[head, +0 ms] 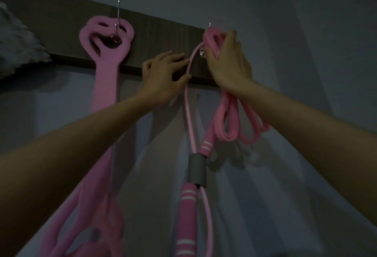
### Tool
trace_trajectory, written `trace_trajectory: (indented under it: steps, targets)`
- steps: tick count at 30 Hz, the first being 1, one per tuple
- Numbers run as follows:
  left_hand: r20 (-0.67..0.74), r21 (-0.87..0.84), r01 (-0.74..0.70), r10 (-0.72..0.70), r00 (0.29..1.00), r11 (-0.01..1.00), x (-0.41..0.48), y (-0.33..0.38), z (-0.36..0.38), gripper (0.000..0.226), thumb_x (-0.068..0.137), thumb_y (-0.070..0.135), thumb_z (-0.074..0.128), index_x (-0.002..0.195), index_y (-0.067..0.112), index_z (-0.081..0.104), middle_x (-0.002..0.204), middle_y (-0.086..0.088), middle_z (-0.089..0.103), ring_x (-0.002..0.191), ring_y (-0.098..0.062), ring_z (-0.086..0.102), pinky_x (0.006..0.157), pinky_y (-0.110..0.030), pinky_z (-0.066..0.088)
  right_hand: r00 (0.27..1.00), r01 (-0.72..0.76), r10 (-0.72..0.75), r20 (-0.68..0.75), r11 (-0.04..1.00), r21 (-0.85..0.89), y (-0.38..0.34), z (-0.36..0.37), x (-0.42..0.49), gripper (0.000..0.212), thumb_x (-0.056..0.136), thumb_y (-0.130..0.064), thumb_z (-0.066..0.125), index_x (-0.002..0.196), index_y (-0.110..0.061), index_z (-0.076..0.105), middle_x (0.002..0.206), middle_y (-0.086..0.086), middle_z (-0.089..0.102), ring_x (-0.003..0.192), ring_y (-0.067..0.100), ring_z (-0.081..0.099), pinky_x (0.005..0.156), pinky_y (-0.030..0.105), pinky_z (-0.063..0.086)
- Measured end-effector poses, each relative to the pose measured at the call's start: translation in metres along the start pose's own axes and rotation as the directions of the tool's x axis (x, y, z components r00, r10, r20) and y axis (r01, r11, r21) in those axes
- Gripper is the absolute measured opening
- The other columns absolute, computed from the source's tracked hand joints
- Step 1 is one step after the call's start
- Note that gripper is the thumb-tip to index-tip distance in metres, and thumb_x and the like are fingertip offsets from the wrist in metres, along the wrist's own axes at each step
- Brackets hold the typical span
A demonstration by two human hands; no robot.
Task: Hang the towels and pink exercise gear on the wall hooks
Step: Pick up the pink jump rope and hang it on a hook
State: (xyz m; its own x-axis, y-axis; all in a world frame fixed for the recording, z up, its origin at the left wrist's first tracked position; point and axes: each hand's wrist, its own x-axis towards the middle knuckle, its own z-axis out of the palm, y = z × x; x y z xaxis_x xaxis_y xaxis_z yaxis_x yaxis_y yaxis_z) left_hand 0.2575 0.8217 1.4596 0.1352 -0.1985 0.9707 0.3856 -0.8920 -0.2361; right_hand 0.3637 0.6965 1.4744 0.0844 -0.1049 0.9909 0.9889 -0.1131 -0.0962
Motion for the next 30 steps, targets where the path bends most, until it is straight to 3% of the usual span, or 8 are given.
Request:
trace_trajectory:
  steps: [7,11,15,19,22,27,30]
  targets:
    - [0.107,0.008,-0.030,0.029,0.994,1.000,-0.005,-0.004,-0.005,0.054,0.088,0.044,0.056,0.139,0.036,0.041,0.153,0.008,0.028,0.144,-0.013,0.013,0.109,-0.030,0.009,0.994,-0.065,0.067,0.089,0.998,-0.018,-0.002,0.011,0.004,0.061,0.086,-0.046,0.052,0.134,-0.013,0.033,0.131,0.018,0.048,0.114,0.037,0.052,0.091,0.046,0.046]
    - [0.104,-0.020,-0.046,0.048,0.993,0.999,-0.008,-0.007,-0.007,0.050,0.087,0.043,0.058,0.135,0.037,0.045,0.153,0.007,0.030,0.144,-0.015,0.015,0.110,-0.029,0.010,0.995,-0.084,0.078,0.069,0.993,0.082,0.001,0.016,-0.006,0.056,0.081,-0.044,0.060,0.123,-0.014,0.039,0.125,0.014,0.052,0.110,0.035,0.054,0.088,0.043,0.047]
    - [0.105,-0.027,-0.085,0.087,0.991,0.996,-0.010,-0.009,-0.007,0.047,0.087,0.039,0.059,0.133,0.038,0.048,0.153,0.003,0.030,0.145,-0.018,0.015,0.113,-0.032,0.009,0.996,-0.064,0.058,0.063,0.993,0.097,0.003,0.019,-0.017,0.062,0.083,-0.043,0.061,0.131,-0.015,0.036,0.130,0.013,0.045,0.113,0.030,0.049,0.090,0.036,0.043]
    - [0.091,-0.024,-0.083,0.085,0.992,0.996,-0.015,-0.008,-0.005,0.046,0.087,0.039,0.059,0.132,0.038,0.049,0.153,0.002,0.031,0.145,-0.019,0.014,0.115,-0.033,0.004,0.999,-0.013,0.008,0.045,0.994,0.106,0.003,0.021,-0.033,0.067,0.088,-0.035,0.057,0.145,-0.020,0.027,0.133,0.015,0.036,0.122,0.029,0.041,0.098,0.028,0.033]
    - [0.085,-0.031,-0.070,0.073,0.994,0.997,-0.019,-0.006,-0.005,0.046,0.088,0.040,0.056,0.133,0.036,0.048,0.153,0.002,0.031,0.145,-0.018,0.013,0.115,-0.034,0.003,0.998,0.037,-0.038,0.059,0.999,0.020,0.004,0.021,-0.051,0.068,0.092,-0.034,0.051,0.149,-0.019,0.018,0.146,0.016,0.023,0.132,0.033,0.026,0.111,0.037,0.025]
    - [0.078,0.023,-0.058,0.056,0.995,0.998,-0.029,-0.003,-0.007,0.047,0.092,0.034,0.049,0.139,0.033,0.042,0.154,0.001,0.029,0.145,-0.018,0.013,0.116,-0.044,0.000,0.991,0.092,-0.086,0.103,0.994,-0.056,0.010,0.026,-0.090,0.063,0.098,-0.035,0.037,0.151,-0.019,0.006,0.159,0.006,0.003,0.145,0.029,0.003,0.118,0.040,0.009]
    - [0.057,0.070,-0.067,0.063,0.996,0.995,-0.041,-0.005,-0.010,0.047,0.094,0.034,0.044,0.140,0.030,0.040,0.154,-0.001,0.028,0.145,-0.019,0.014,0.116,-0.049,-0.002,0.986,0.133,-0.122,0.116,0.987,-0.095,0.015,0.033,-0.113,0.063,0.099,-0.040,0.032,0.150,-0.021,0.002,0.160,0.004,-0.001,0.147,0.028,-0.001,0.120,0.047,0.006]
